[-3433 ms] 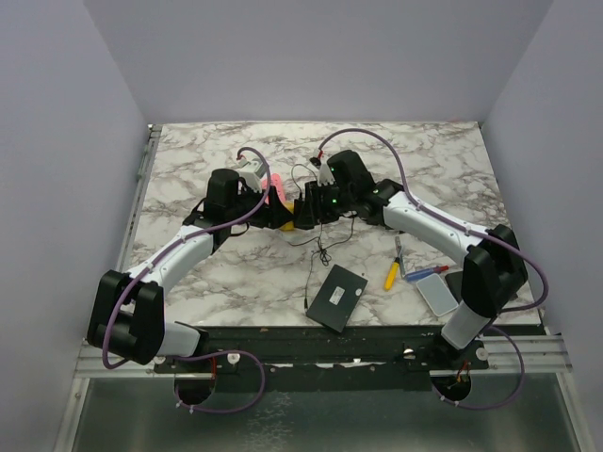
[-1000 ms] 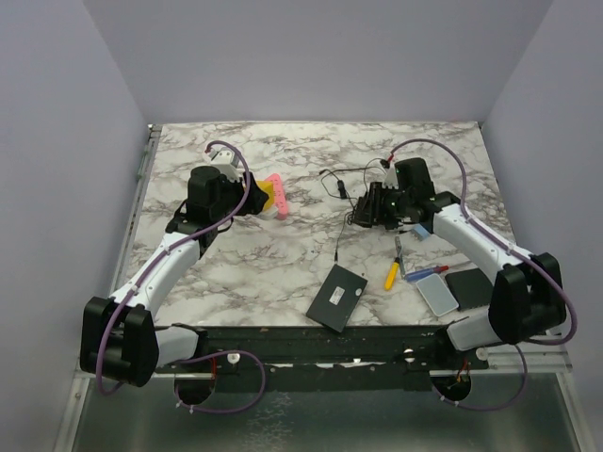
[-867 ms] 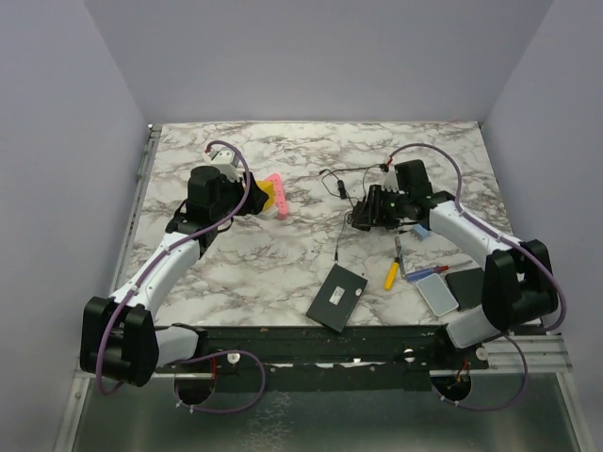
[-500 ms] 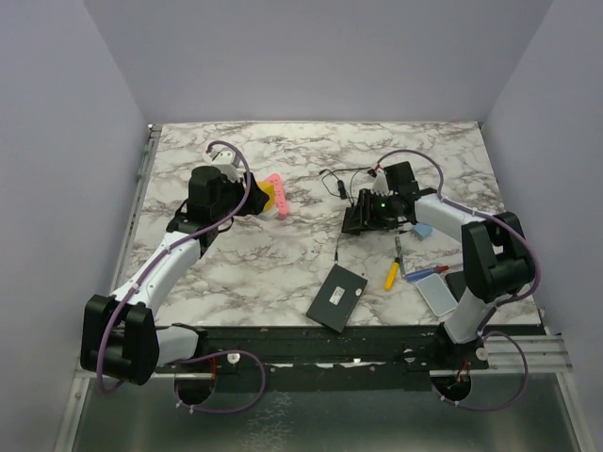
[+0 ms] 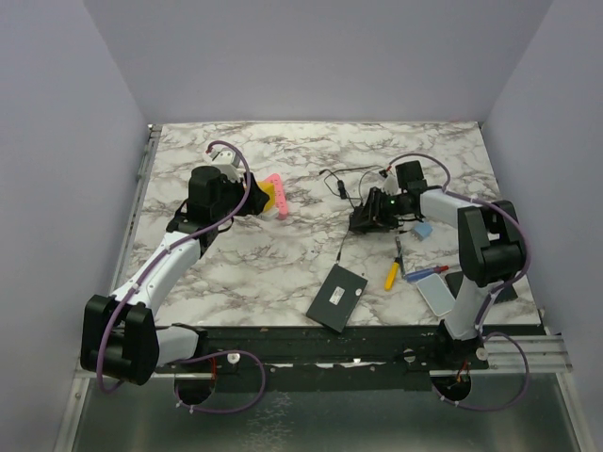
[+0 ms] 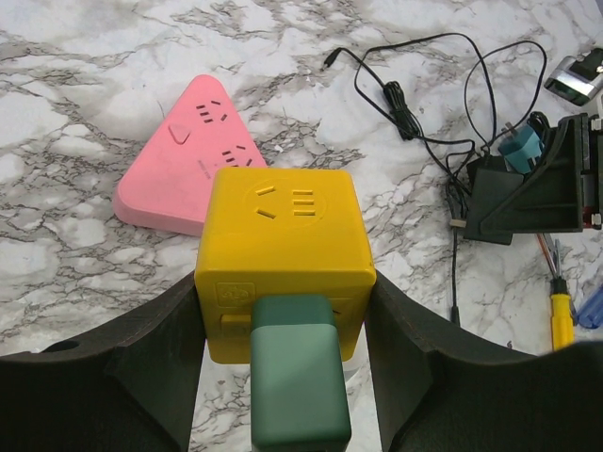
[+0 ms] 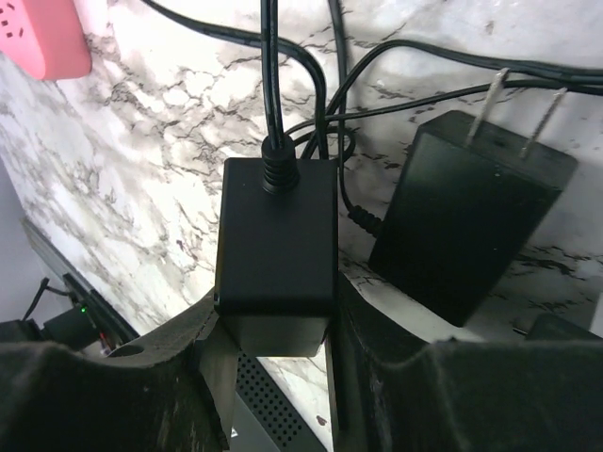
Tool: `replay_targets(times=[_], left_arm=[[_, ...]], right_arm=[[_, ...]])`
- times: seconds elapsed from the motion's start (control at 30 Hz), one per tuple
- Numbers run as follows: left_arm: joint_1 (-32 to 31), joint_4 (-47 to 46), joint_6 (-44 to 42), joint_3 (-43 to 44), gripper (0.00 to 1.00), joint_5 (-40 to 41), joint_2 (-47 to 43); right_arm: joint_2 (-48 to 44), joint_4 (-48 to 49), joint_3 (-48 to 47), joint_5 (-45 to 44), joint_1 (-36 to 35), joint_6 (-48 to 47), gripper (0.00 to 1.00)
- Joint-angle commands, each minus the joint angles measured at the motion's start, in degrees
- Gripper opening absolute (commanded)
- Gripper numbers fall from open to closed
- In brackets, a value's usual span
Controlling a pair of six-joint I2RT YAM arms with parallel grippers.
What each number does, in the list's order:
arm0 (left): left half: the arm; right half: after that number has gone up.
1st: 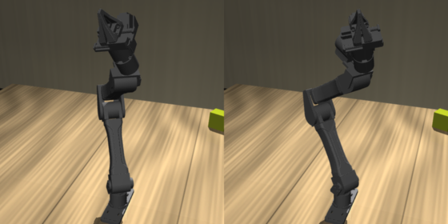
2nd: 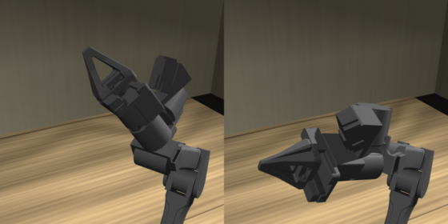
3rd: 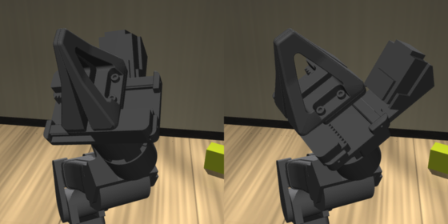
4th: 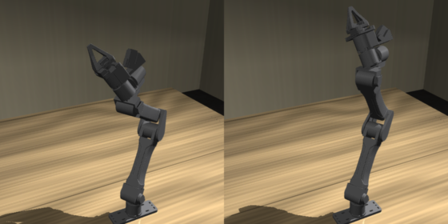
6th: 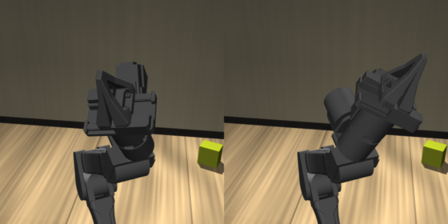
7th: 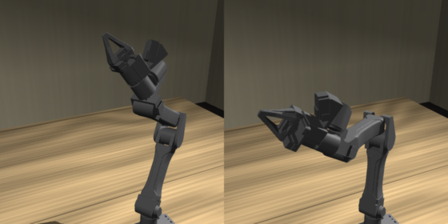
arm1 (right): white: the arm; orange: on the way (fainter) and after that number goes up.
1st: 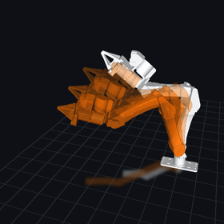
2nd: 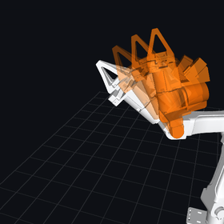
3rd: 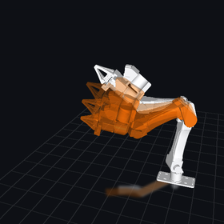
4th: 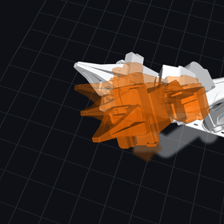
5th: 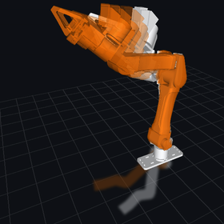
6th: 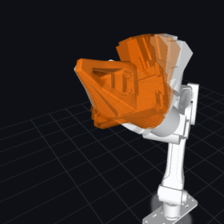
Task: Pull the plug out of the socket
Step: Place the plug at the center of the board.
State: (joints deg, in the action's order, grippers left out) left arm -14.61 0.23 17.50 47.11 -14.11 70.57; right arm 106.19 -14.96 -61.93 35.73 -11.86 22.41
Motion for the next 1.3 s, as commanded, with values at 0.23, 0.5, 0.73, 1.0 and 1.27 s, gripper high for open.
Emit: replay_targets(times=[0.23, 0.5, 0.73, 1.0, 1.27], left_arm=[[0.1, -1.8, 0.2, 1.2, 0.00, -2.6, -0.1], [0.1, -1.9, 0.1, 1.2, 0.00, -2.8, -0.3], [0.1, -3.3, 1.1, 0.8, 0.00, -4.8, -0.3], [0.1, -6.5, 2.7, 0.0, 0.00, -9.1, -0.4], [0.1, -16.4, 6.8, -1.9, 0.00, -21.8, 0.7]], right_arm=[[-2.6, -7.5, -3.9, -11.6, 0.1, -3.9, 0.54], [-7.7, -8.7, -3.3, -13.1, 0.1, -7.0, 0.62], [-13.6, -7.7, -1.5, -16.2, 0.1, -8.1, 0.64], [-23.7, 2.0, 4.4, -9.4, -0.5, -6.9, 0.64], [-34.3, 22.4, 15.7, -6.1, -7.3, 1.5, 0.64]])
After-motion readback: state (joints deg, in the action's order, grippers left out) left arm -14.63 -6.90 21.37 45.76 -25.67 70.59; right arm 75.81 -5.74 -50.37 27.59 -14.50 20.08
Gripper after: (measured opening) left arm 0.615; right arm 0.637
